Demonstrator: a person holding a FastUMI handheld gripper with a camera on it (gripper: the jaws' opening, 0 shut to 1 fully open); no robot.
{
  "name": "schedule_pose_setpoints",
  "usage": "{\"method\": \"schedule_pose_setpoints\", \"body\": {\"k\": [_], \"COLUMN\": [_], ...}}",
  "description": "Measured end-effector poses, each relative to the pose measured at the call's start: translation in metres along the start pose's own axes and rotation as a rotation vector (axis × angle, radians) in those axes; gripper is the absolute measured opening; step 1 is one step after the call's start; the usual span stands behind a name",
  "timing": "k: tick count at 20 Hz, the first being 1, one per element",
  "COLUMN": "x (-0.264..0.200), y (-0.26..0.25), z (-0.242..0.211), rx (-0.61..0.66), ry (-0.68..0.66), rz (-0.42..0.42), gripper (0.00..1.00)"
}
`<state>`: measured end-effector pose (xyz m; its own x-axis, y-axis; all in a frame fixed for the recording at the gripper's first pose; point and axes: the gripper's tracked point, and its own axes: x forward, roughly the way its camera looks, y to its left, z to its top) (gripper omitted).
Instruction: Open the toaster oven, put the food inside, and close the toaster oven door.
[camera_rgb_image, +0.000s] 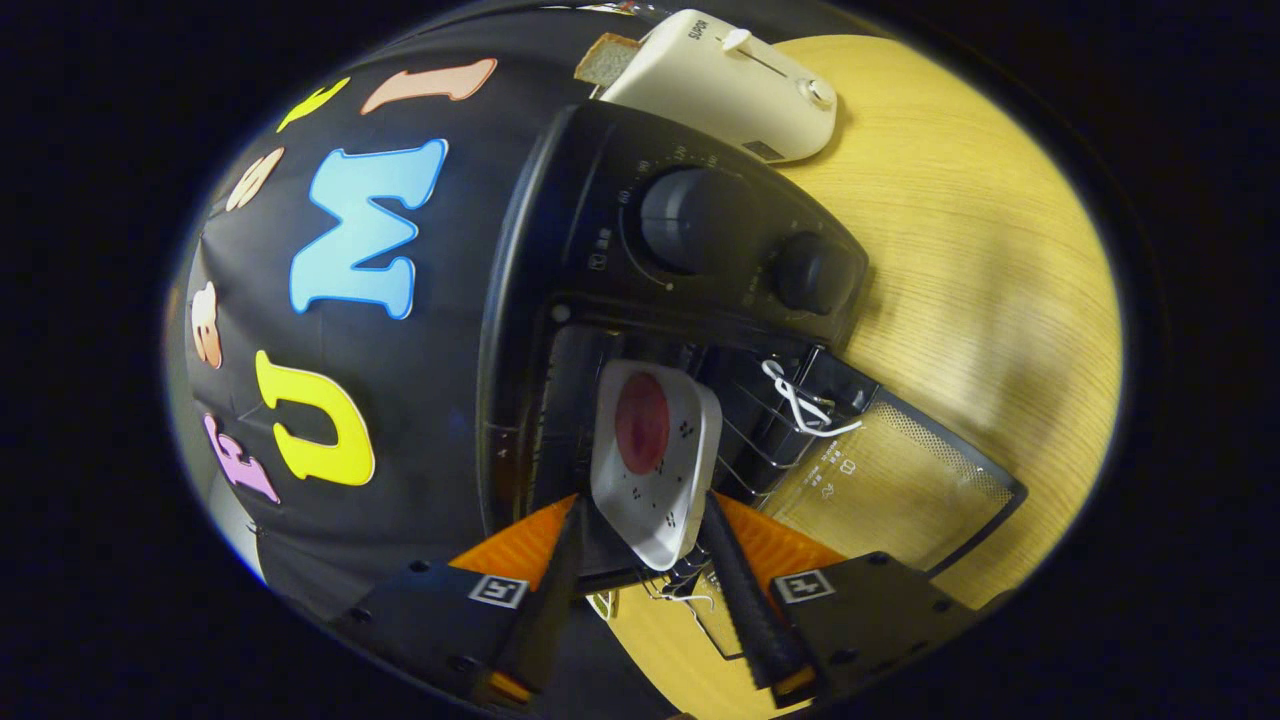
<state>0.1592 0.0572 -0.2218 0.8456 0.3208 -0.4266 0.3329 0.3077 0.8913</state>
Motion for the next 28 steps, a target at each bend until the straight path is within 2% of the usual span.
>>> {"method": "schedule_pose_setpoints", "body": {"k": [1, 9, 12, 19, 24, 28], "x": [-0.007, -0.055, -0.067, -0.09, -0.101, -0.099], "y": [0.001, -0.003, -0.004, -0.017, -0.065, -0.094], "z": [-0.004, -0.054, -0.069, -0.079, -0.084, -0.092], "rx": [-0.015, -0.301, -0.349, -0.749, -1.026, -1.097], "ry": [0.017, 0.157, 0.215, 0.203, 0.254, 0.296], "rz": [0.005, -0.028, -0.06, -0.127, -0.334, -0.435], "gripper": [0.97, 0.98, 0.98, 0.98, 0.98, 0.98]}}
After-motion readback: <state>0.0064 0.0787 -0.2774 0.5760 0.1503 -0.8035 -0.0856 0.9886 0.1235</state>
